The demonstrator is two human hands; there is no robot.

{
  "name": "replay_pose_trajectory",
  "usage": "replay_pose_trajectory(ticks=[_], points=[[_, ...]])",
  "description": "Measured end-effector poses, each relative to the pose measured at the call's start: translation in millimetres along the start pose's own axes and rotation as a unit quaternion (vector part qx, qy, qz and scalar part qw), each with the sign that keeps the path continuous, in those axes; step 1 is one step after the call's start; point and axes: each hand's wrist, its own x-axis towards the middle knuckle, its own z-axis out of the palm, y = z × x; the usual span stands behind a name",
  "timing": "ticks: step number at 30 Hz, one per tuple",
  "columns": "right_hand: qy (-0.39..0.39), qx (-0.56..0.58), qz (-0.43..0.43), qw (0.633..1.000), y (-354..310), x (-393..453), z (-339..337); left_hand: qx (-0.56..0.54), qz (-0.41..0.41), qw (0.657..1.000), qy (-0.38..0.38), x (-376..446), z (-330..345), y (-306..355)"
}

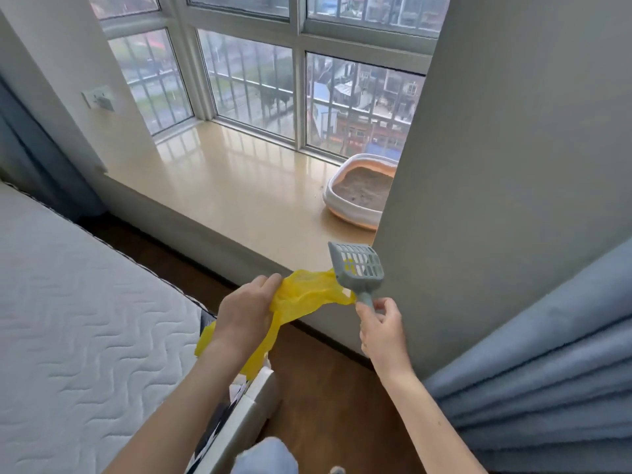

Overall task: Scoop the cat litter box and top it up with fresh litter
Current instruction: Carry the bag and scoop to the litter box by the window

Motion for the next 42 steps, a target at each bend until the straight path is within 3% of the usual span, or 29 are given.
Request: replay_pose_trajectory(ticks=[8, 22, 42], points=[[-0.034, -0.020, 0.025, 0.999, -16, 118, 53, -0.010, -0.022, 1.000, -0.018, 104, 50, -43], [0.031, 0.011, 0.026, 0.999, -92, 298, 147, -0.005, 0.002, 1.000, -0.023, 322, 87, -116], [0.014, 0.016, 0.027, 0.999, -127, 444, 185, -0.031, 0.001, 0.999, -0.041, 479, 130, -121]])
